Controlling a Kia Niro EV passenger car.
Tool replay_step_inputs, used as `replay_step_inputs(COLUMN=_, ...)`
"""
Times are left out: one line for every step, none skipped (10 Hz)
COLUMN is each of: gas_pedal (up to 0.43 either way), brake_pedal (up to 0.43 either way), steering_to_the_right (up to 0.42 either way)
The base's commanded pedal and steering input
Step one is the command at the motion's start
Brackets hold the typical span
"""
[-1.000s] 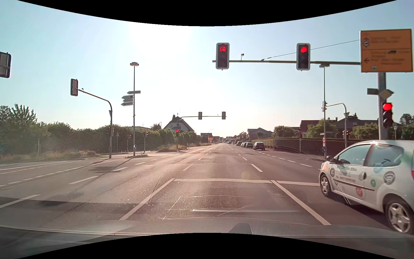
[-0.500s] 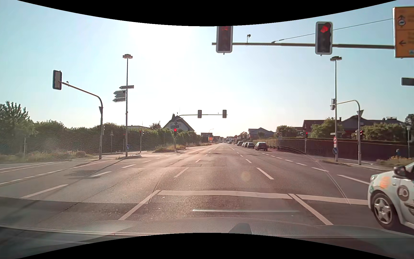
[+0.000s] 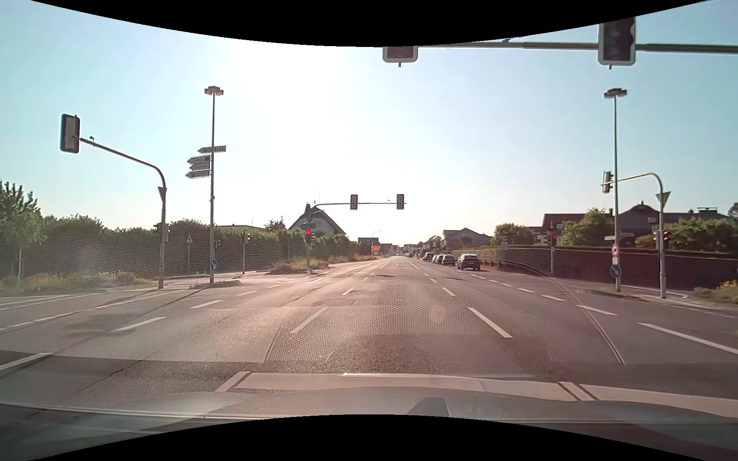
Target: Follow the waypoints while adhering to traffic rules and regulations
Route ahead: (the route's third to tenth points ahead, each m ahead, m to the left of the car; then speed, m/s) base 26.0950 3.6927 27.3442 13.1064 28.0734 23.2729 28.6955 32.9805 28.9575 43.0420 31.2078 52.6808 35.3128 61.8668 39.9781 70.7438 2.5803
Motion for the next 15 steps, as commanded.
replay_step_inputs(gas_pedal=0.0, brake_pedal=0.262, steering_to_the_right=-0.003)
replay_step_inputs(gas_pedal=0.0, brake_pedal=0.262, steering_to_the_right=-0.003)
replay_step_inputs(gas_pedal=0.0, brake_pedal=0.268, steering_to_the_right=-0.002)
replay_step_inputs(gas_pedal=0.0, brake_pedal=0.268, steering_to_the_right=-0.003)
replay_step_inputs(gas_pedal=0.0, brake_pedal=0.262, steering_to_the_right=-0.003)
replay_step_inputs(gas_pedal=0.0, brake_pedal=0.262, steering_to_the_right=-0.003)
replay_step_inputs(gas_pedal=0.0, brake_pedal=0.262, steering_to_the_right=-0.002)
replay_step_inputs(gas_pedal=0.0, brake_pedal=0.262, steering_to_the_right=-0.002)
replay_step_inputs(gas_pedal=0.0, brake_pedal=0.268, steering_to_the_right=-0.002)
replay_step_inputs(gas_pedal=0.0, brake_pedal=0.268, steering_to_the_right=-0.002)
replay_step_inputs(gas_pedal=0.0, brake_pedal=0.268, steering_to_the_right=-0.002)
replay_step_inputs(gas_pedal=0.0, brake_pedal=0.268, steering_to_the_right=-0.002)
replay_step_inputs(gas_pedal=0.0, brake_pedal=0.262, steering_to_the_right=-0.002)
replay_step_inputs(gas_pedal=0.0, brake_pedal=0.262, steering_to_the_right=-0.001)
replay_step_inputs(gas_pedal=0.0, brake_pedal=0.268, steering_to_the_right=-0.001)
